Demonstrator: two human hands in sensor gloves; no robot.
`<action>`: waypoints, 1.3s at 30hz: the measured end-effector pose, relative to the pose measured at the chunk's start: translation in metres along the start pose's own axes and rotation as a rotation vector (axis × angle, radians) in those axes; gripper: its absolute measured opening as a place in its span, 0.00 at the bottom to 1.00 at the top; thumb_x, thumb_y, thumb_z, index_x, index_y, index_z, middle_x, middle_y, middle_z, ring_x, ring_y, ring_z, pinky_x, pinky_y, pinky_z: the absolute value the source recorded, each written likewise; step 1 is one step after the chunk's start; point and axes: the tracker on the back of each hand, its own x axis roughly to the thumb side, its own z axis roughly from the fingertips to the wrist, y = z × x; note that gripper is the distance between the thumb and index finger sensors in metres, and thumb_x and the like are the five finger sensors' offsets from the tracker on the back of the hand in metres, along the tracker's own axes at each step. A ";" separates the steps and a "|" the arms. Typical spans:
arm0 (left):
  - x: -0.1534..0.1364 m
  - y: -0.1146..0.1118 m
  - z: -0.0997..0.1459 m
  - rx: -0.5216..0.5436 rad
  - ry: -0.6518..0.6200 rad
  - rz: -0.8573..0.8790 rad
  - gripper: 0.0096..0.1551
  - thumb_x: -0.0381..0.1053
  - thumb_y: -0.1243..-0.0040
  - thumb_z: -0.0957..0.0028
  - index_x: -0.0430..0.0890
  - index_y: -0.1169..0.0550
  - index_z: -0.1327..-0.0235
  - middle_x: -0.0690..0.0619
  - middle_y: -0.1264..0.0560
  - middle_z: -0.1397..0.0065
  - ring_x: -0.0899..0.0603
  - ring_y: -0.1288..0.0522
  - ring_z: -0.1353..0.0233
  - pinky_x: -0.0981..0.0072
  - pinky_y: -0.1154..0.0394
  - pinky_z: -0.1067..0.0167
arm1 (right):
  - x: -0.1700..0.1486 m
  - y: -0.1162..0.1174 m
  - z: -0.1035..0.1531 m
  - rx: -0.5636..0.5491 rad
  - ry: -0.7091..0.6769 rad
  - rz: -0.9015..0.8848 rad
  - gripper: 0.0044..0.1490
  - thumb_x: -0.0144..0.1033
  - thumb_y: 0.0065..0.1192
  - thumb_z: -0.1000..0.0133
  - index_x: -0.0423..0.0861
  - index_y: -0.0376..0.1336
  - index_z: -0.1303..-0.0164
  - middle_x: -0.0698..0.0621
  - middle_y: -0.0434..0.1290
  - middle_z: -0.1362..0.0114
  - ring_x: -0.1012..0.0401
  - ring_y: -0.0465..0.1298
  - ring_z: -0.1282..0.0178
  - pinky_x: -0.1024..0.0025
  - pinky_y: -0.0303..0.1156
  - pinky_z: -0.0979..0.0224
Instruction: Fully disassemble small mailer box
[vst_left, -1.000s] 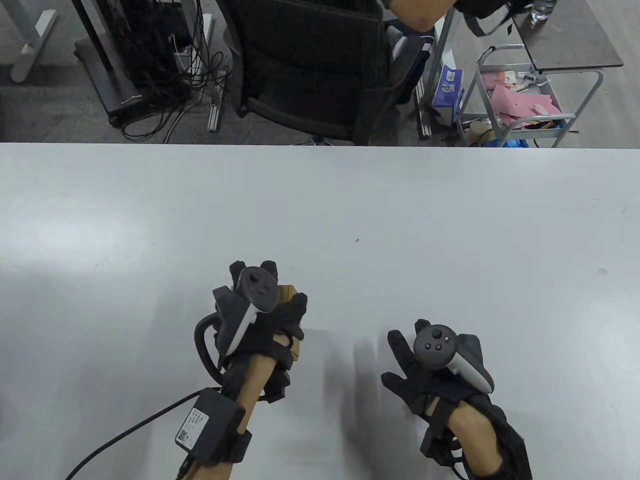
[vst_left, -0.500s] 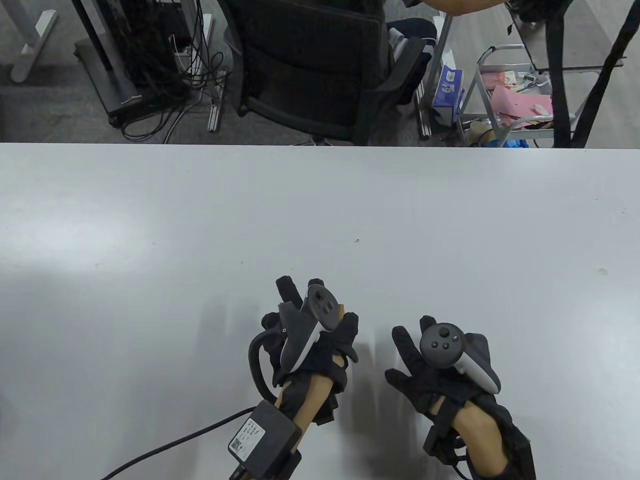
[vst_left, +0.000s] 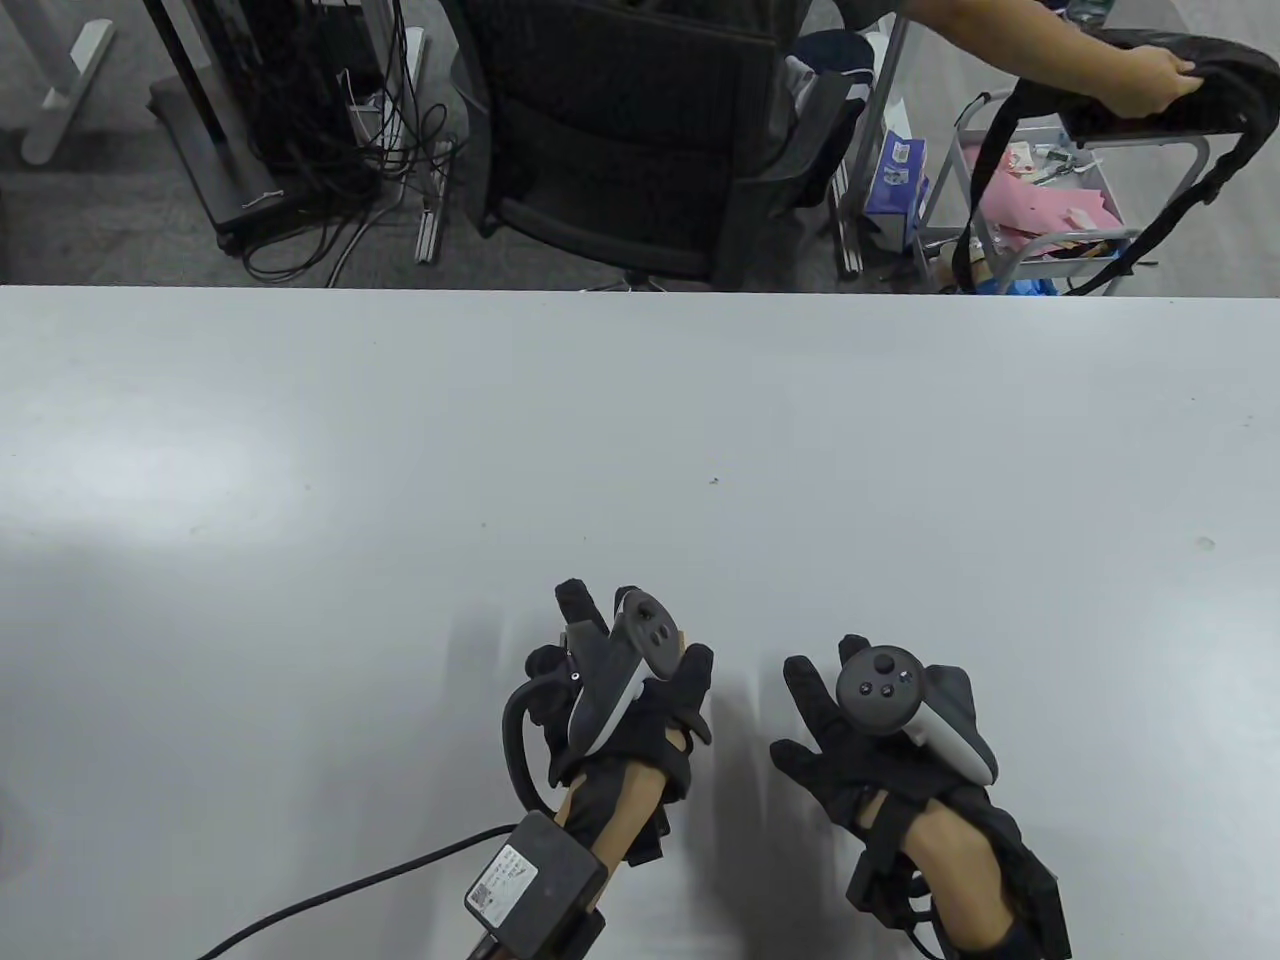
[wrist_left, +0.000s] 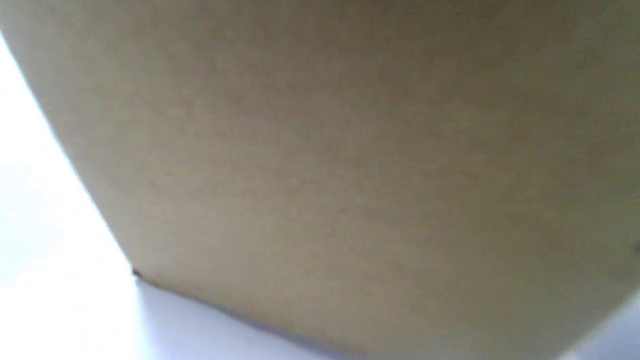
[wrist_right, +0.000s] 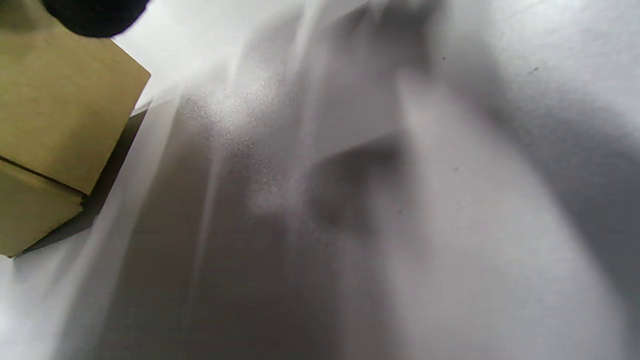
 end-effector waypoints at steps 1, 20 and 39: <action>0.003 -0.001 0.001 0.007 -0.010 -0.025 0.53 0.89 0.59 0.57 0.67 0.52 0.20 0.51 0.65 0.14 0.22 0.44 0.24 0.32 0.32 0.39 | 0.000 0.000 0.000 -0.002 -0.001 0.001 0.49 0.61 0.51 0.55 0.68 0.31 0.33 0.55 0.12 0.30 0.46 0.20 0.22 0.44 0.32 0.19; -0.023 0.023 0.015 0.194 -0.253 0.157 0.53 0.86 0.60 0.59 0.65 0.49 0.20 0.51 0.59 0.13 0.23 0.47 0.20 0.31 0.36 0.33 | -0.002 -0.002 0.002 -0.017 0.011 -0.005 0.49 0.61 0.50 0.55 0.68 0.31 0.33 0.55 0.12 0.30 0.46 0.21 0.22 0.44 0.32 0.19; -0.063 0.003 -0.007 -0.006 -0.951 -0.079 0.68 0.81 0.34 0.70 0.65 0.55 0.21 0.56 0.65 0.14 0.34 0.67 0.16 0.31 0.55 0.23 | 0.009 0.003 0.009 -0.033 -0.015 0.064 0.48 0.61 0.50 0.55 0.68 0.31 0.33 0.54 0.13 0.29 0.46 0.21 0.22 0.44 0.33 0.19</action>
